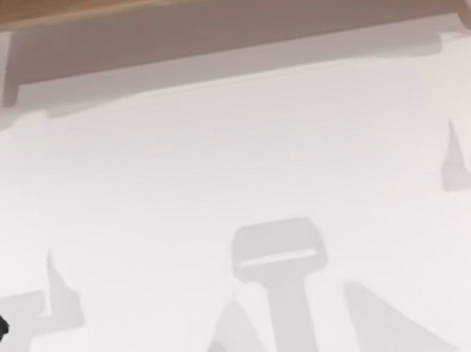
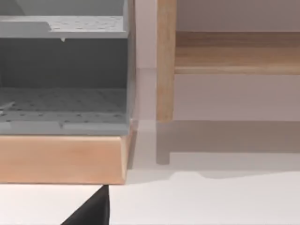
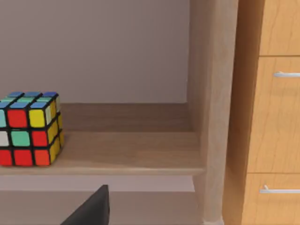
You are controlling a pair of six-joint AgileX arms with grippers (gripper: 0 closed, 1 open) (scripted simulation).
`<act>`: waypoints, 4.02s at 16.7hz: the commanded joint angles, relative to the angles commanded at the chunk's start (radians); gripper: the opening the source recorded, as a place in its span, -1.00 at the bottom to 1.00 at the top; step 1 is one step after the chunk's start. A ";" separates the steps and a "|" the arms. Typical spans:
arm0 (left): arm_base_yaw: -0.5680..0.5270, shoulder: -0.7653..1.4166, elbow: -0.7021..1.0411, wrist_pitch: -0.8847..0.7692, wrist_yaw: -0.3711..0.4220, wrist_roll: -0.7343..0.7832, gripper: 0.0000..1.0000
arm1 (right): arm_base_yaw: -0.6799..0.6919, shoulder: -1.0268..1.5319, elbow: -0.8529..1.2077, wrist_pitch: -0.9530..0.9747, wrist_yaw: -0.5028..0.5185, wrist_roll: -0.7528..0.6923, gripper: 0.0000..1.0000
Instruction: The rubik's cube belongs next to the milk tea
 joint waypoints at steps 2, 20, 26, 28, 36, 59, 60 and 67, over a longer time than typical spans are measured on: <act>0.000 0.000 0.000 0.000 0.000 0.000 1.00 | 0.043 0.229 0.102 0.091 0.063 -0.001 1.00; 0.000 0.000 0.000 0.000 0.000 0.000 1.00 | 0.355 1.506 0.759 0.680 0.394 0.010 1.00; 0.000 0.000 0.000 0.000 0.000 0.000 1.00 | 0.348 1.512 0.771 0.673 0.388 0.010 1.00; 0.000 0.000 0.000 0.000 0.000 0.000 1.00 | 0.337 1.541 0.820 0.654 0.377 0.010 1.00; 0.000 0.000 0.000 0.000 0.000 0.000 1.00 | 0.286 1.660 1.028 0.568 0.328 0.008 1.00; 0.000 0.000 0.000 0.000 0.000 0.000 1.00 | 0.286 1.660 1.028 0.568 0.328 0.008 -1.00; 0.000 0.000 0.000 0.000 0.000 0.000 1.00 | 0.286 1.660 1.028 0.568 0.328 0.008 -1.00; 0.000 0.000 0.000 0.000 0.000 0.000 1.00 | 0.290 1.636 1.037 0.536 0.327 0.010 -1.00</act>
